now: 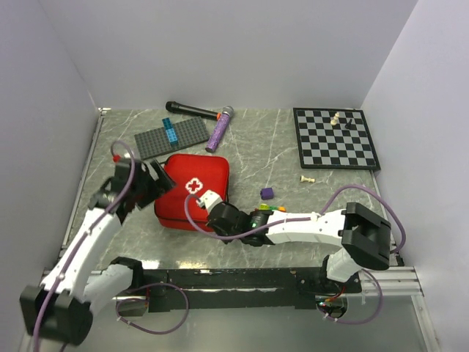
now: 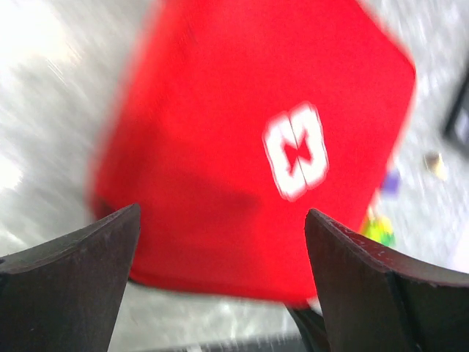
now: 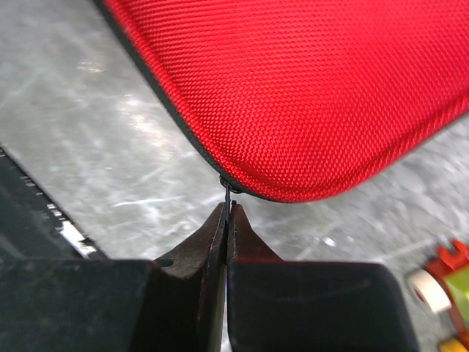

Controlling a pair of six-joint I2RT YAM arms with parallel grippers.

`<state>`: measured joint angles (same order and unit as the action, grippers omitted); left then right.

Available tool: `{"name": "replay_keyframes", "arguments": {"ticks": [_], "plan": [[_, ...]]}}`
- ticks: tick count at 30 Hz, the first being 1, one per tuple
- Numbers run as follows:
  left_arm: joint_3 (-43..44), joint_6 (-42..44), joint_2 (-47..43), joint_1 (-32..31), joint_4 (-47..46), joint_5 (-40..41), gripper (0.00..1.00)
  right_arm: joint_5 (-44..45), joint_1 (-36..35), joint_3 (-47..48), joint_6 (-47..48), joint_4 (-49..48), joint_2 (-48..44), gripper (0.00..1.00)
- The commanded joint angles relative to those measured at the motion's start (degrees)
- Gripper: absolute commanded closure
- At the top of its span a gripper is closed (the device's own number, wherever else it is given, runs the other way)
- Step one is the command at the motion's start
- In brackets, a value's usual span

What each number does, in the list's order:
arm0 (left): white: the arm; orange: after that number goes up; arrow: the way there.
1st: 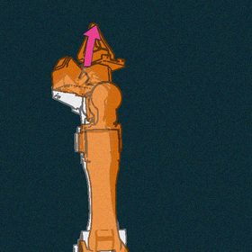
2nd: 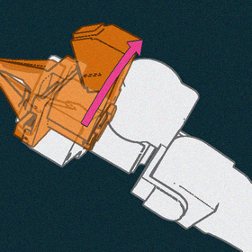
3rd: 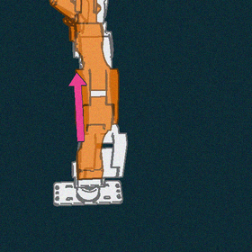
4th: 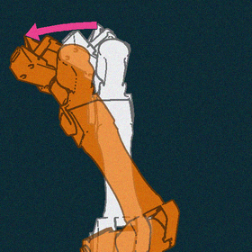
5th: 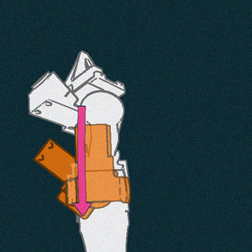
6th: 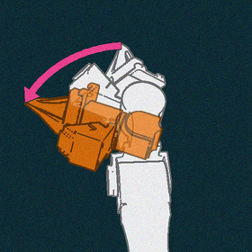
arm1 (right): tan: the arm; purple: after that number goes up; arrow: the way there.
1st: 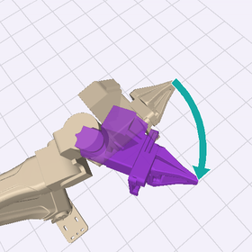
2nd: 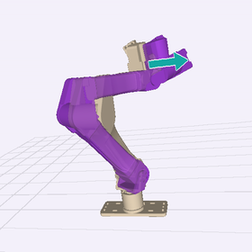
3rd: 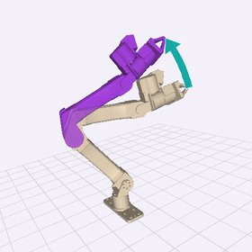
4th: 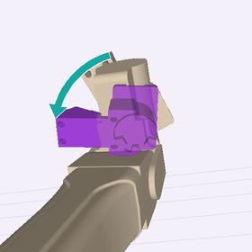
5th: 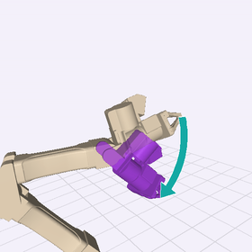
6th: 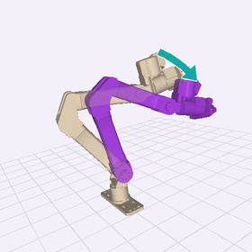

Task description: Organize the medicine kit

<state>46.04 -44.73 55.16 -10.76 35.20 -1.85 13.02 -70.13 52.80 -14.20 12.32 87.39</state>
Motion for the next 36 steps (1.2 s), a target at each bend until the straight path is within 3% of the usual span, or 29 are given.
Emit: {"name": "replay_keyframes", "arguments": {"ticks": [1, 5, 10, 16, 20, 24, 27, 36], "plan": [[-6.0, -12.1, -6.7, -9.6, 2.0, -2.3, 0.04, -1.2, -1.3, 3.9, 2.3, -2.6, 0.9, 1.00], [-11.0, -18.2, -10.8, -17.0, 1.3, -2.4, 0.04, -1.3, -1.7, 4.0, 2.6, -2.7, 1.0, 1.00], [-13.1, -19.2, -9.5, -20.3, -0.7, -1.2, 0.01, -1.3, -1.8, 4.2, 2.2, -2.7, 1.8, 1.00], [-11.6, -17.1, -6.6, -21.0, 0.1, -1.8, 0.17, -0.7, -1.8, 3.2, 1.5, -2.3, 1.1, 1.00], [-9.7, -17.0, -9.8, -21.1, 6.9, -1.2, 0.14, 0.0, -1.7, 2.2, 1.6, -2.6, 0.4, 1.00], [-9.0, -17.4, -14.0, -21.1, 12.6, -1.5, 0.02, 0.7, -1.5, 2.0, 1.8, -2.6, 0.1, 1.00], [-9.6, -18.5, -16.3, -21.1, 14.1, -2.4, 0.03, 1.1, -1.5, 2.0, 1.8, -2.5, 0.0, 1.00], [-15.3, -21.7, -16.1, -21.1, 2.8, 0.0, 0.04, 0.3, -1.2, 1.8, 1.2, -2.0, -0.7, 1.00]]}}
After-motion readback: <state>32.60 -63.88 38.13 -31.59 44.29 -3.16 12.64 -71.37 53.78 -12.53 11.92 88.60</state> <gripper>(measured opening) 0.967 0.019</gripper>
